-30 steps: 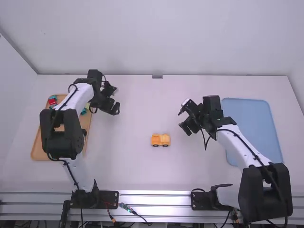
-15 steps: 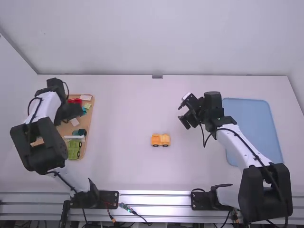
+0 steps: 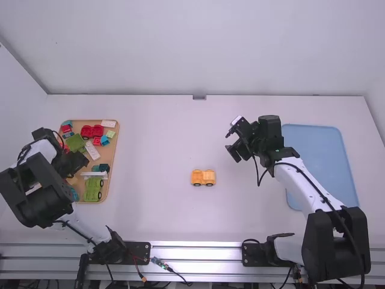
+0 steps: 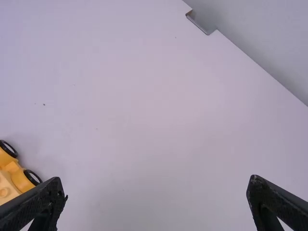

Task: Assemble lego blocks to make yellow taxi

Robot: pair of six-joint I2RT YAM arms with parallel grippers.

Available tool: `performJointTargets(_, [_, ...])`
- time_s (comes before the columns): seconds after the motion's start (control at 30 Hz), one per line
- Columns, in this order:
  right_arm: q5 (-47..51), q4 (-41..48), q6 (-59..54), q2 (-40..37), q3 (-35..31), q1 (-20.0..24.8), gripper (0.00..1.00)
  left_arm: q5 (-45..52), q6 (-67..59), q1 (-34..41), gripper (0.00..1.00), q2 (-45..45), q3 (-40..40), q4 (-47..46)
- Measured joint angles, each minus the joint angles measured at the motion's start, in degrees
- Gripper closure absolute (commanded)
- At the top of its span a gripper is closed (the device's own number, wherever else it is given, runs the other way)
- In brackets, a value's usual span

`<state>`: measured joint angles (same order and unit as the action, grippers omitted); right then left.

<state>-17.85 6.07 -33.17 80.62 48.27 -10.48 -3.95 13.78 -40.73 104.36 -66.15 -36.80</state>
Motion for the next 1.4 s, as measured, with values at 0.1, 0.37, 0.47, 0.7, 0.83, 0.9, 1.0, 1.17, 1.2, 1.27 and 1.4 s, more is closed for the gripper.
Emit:
performJointTargets(0.1, [0.0,-0.28,0.02,0.0,0.0,0.0,0.01,0.59,-0.2,-1.49,0.13,0.0,1.33,2.14])
performJointTargets(0.37, [0.02,-0.31,0.15,0.0,0.0,-0.02,0.01,2.67,-2.6,-2.6,0.33,0.0,5.64,9.49])
performJointTargets(0.47, [0.02,-0.31,0.15,0.02,0.0,0.0,0.01,3.54,-3.43,-2.6,0.37,0.0,6.64,11.26])
performJointTargets(0.7, [0.04,-0.31,0.17,0.0,0.0,-0.02,0.01,3.67,-3.96,-2.54,0.37,0.0,9.35,15.87])
performJointTargets(0.83, [0.02,-0.2,0.11,0.02,0.0,-0.02,0.01,2.84,-3.96,-2.54,0.29,-0.13,10.93,18.01])
performJointTargets(0.9, [0.07,-0.2,0.2,0.0,0.0,-0.02,0.01,2.8,-3.93,-2.56,0.28,-0.13,11.04,18.34])
performJointTargets(1.0, [0.02,-0.13,0.11,0.0,0.0,-0.02,0.01,2.43,-3.41,-2.82,0.32,-0.13,11.06,18.93])
performJointTargets(1.17, [0.04,-0.07,0.09,0.02,0.0,-0.02,0.01,2.21,-3.06,-2.82,0.44,-0.13,11.21,19.54])
performJointTargets(1.2, [0.04,0.04,0.22,0.02,0.0,-0.02,0.01,2.23,-3.06,-2.84,0.48,-0.13,11.26,19.69])
performJointTargets(1.27, [0.02,0.15,0.26,0.0,0.0,0.0,0.01,2.4,-2.93,-2.82,0.62,-0.22,11.61,20.48])
performJointTargets(1.4, [0.04,0.17,0.17,0.02,0.0,-0.02,0.01,2.47,-2.91,-2.82,0.73,-0.46,12.24,21.7])
